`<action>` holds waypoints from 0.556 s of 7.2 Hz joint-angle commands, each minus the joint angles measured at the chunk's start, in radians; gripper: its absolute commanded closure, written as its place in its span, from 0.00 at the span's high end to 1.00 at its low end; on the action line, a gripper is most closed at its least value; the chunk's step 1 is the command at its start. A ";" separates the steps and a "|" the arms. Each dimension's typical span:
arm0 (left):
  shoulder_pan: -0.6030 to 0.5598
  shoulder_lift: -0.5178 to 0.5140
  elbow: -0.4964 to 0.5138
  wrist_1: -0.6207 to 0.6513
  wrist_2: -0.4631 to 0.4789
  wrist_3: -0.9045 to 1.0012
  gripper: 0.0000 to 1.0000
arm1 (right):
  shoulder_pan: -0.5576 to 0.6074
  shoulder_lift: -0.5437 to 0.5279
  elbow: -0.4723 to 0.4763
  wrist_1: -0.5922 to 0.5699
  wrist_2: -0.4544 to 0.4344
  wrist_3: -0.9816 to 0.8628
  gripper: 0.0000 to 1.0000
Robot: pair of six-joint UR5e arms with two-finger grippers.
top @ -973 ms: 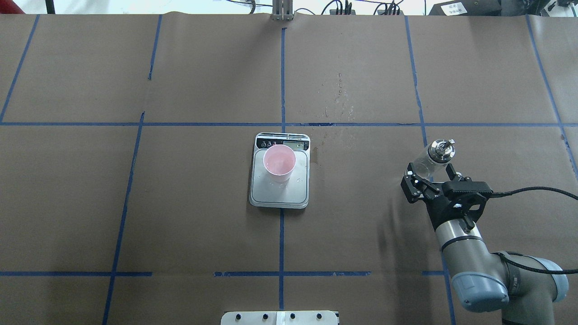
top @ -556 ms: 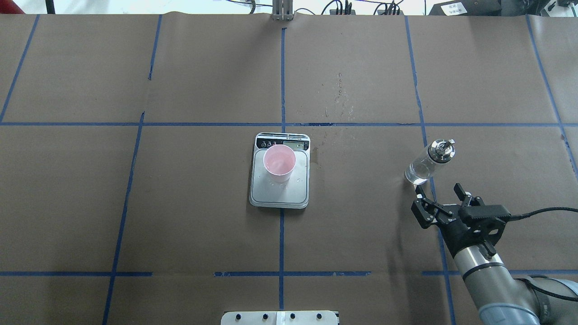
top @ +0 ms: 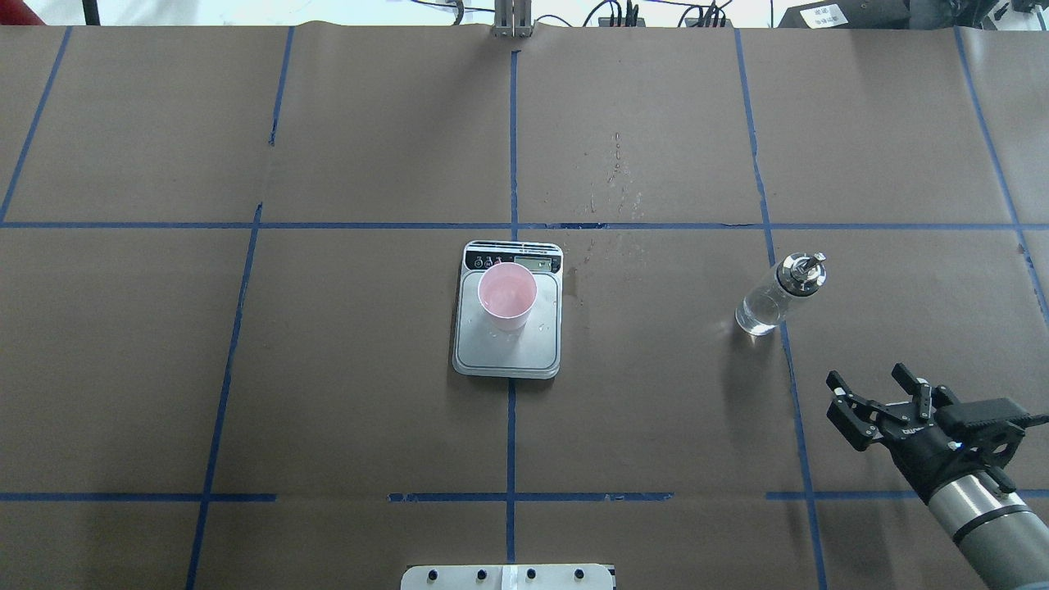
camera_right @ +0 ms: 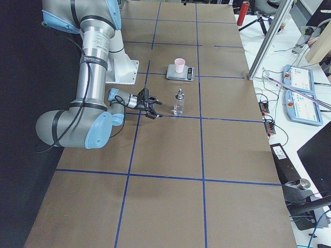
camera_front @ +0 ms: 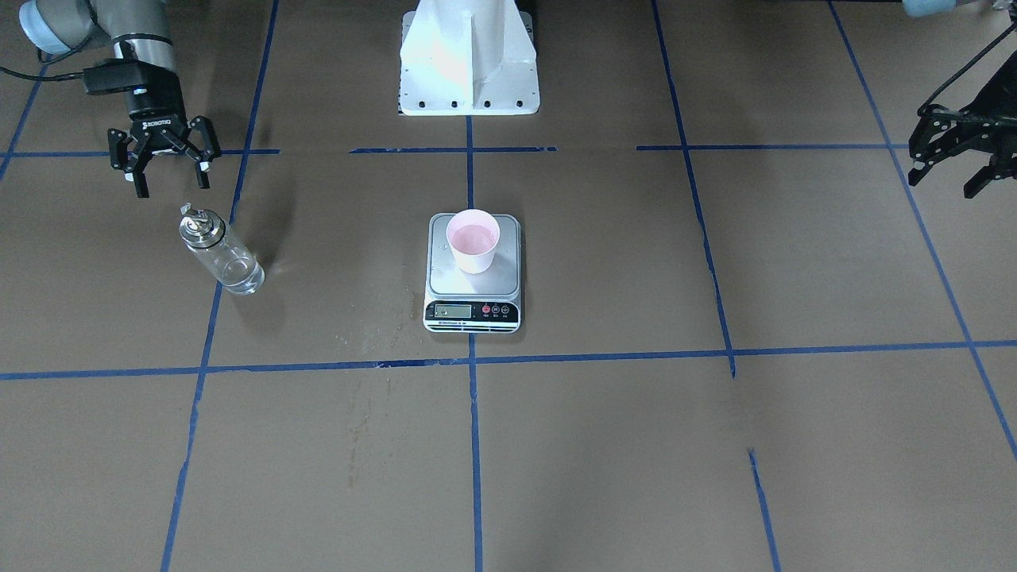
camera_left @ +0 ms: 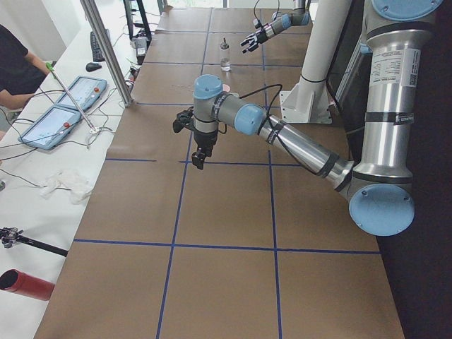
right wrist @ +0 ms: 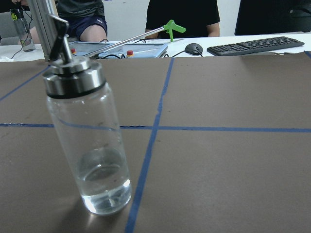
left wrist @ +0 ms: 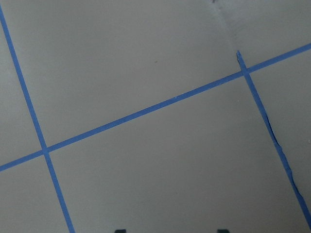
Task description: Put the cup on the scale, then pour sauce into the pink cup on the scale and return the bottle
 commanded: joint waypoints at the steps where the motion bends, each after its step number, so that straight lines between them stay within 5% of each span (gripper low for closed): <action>1: 0.001 0.000 0.003 0.000 0.000 -0.001 0.70 | 0.025 -0.021 -0.100 0.181 0.058 -0.071 1.00; 4: 0.001 0.000 0.020 -0.008 0.001 -0.001 0.71 | 0.275 -0.002 -0.111 0.208 0.329 -0.206 1.00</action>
